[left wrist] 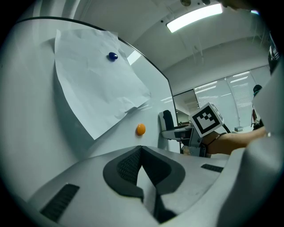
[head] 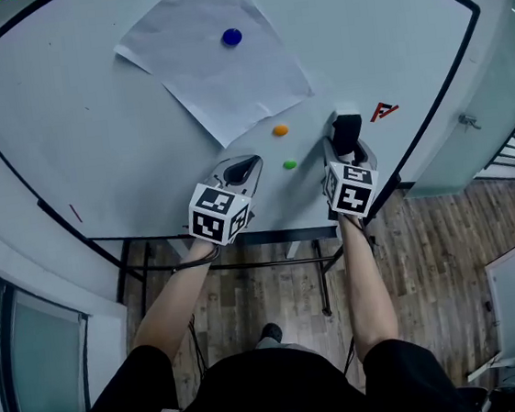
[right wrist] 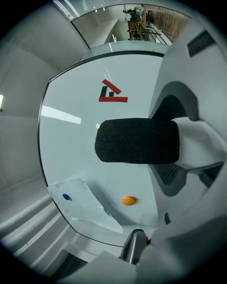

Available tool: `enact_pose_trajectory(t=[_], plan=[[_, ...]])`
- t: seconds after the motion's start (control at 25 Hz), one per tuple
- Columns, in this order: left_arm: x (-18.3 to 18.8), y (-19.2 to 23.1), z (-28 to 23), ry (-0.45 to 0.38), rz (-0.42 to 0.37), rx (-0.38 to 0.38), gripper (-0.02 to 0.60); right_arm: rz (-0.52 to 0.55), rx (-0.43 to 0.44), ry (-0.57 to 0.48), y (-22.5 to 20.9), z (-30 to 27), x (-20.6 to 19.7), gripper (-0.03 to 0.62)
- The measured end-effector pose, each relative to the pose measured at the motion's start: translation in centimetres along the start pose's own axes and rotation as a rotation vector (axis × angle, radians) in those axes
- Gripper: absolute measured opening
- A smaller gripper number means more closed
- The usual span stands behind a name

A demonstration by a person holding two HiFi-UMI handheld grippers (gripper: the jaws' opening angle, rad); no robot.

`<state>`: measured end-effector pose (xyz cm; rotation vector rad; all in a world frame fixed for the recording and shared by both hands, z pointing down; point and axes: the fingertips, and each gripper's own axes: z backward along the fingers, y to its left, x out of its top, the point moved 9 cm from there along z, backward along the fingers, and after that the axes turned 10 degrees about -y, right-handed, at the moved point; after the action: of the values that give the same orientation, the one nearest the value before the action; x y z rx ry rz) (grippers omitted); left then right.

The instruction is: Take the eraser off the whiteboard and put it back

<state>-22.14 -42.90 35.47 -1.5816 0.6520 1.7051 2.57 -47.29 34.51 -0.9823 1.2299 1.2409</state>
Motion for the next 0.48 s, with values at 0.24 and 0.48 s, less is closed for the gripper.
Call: enact_pose_trajectory(t=[0.24,0.48], plan=[[-0.3,-0.3,-0.3,0.007,0.010,0.004,0.012,-0.055,0.051,0.004,-0.2,-0.2,-0.4,0.275],[-0.5,-1.0,0.2,0.020,0.018,0.014,0.012,-0.090,0.080,0.057,-0.5,0.3,-1.6,0.284]])
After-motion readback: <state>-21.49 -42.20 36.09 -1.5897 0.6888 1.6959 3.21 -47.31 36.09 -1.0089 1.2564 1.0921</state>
